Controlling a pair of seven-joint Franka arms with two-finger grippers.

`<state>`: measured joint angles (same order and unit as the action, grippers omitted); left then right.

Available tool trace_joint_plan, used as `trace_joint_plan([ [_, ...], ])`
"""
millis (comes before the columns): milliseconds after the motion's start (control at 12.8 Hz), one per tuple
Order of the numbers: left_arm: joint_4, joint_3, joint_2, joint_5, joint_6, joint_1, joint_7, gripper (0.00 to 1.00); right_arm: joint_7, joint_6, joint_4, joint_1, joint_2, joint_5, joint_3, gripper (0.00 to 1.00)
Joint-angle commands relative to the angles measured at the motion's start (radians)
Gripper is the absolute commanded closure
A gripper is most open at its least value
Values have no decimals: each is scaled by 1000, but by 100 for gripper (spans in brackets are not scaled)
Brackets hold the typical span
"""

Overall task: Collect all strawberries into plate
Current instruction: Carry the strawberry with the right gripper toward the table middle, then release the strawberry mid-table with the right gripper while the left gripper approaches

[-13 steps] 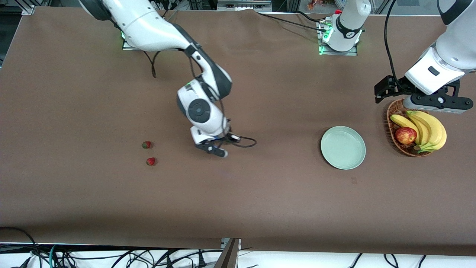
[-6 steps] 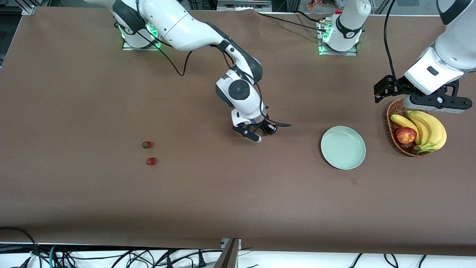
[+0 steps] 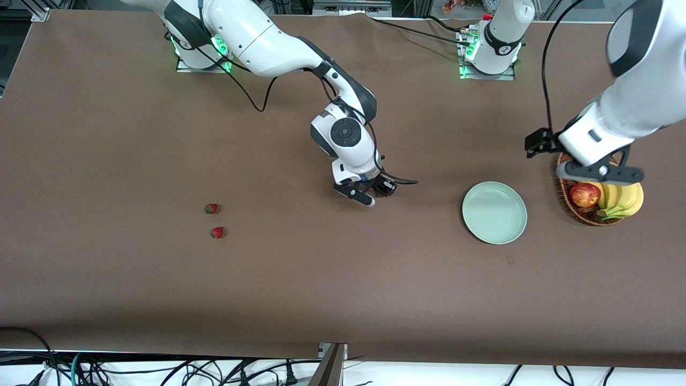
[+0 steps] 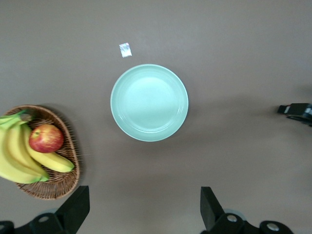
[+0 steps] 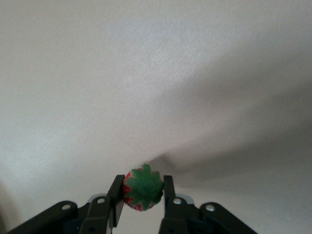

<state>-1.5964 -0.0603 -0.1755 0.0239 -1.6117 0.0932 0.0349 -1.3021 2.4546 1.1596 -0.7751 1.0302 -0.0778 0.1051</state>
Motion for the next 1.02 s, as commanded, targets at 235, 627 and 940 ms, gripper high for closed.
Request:
trace_joint_plan([
  [235, 30, -3, -177, -22, -13, 49, -1, 0, 111, -288, -21, 92, -133, 13, -36, 0],
  [627, 26, -6, -292, -187, -205, 163, 2, 0, 491, -547, -18, 235, -225, 39, -68, 0],
  [940, 24, -6, -364, -202, -414, 278, 139, 0, 820, -611, 44, 238, -251, 62, -221, 0],
])
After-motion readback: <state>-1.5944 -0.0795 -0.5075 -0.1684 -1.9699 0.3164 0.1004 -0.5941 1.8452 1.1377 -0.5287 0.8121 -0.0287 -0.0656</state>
